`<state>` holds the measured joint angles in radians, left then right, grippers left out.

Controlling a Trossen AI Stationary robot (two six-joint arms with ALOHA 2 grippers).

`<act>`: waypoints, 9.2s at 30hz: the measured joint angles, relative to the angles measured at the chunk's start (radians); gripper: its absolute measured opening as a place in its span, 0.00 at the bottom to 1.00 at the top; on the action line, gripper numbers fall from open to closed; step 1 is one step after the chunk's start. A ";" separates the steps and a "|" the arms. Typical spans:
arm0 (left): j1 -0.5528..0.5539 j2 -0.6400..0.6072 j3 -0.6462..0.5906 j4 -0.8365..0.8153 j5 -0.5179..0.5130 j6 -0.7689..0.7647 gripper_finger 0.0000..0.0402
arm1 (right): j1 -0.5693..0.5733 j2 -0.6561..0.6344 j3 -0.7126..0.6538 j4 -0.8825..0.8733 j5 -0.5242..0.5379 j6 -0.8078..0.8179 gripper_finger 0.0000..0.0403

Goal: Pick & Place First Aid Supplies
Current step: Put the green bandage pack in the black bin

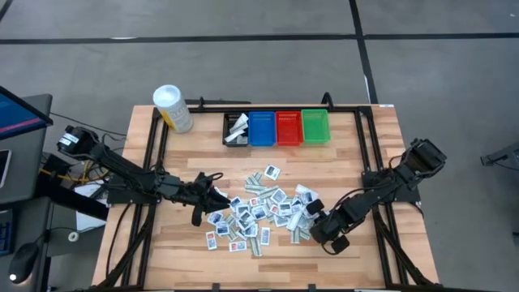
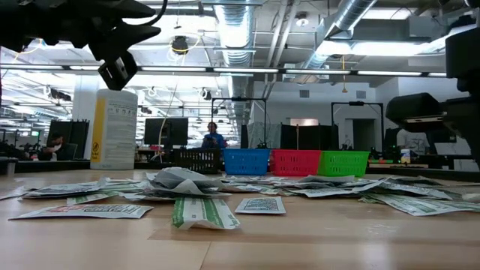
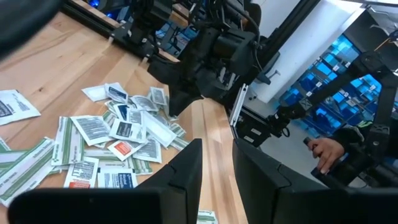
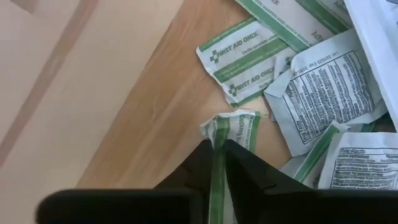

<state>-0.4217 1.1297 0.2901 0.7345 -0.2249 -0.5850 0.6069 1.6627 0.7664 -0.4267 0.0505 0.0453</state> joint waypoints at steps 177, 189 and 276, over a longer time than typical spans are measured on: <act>0.090 0.130 0.238 0.171 0.037 0.398 0.02 | -0.529 -0.015 0.536 0.701 -0.521 -0.026 0.16; 0.090 0.129 0.238 0.171 0.035 0.398 0.02 | -0.566 -0.015 0.536 0.636 -0.521 -0.016 0.42; 1.082 0.422 0.238 -0.127 0.566 0.135 0.31 | -0.648 -0.006 0.516 0.072 -0.102 0.191 0.46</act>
<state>0.6606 1.5517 0.5282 0.6071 0.3408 -0.4503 -0.0414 1.6569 1.2819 -0.3542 -0.0513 0.2367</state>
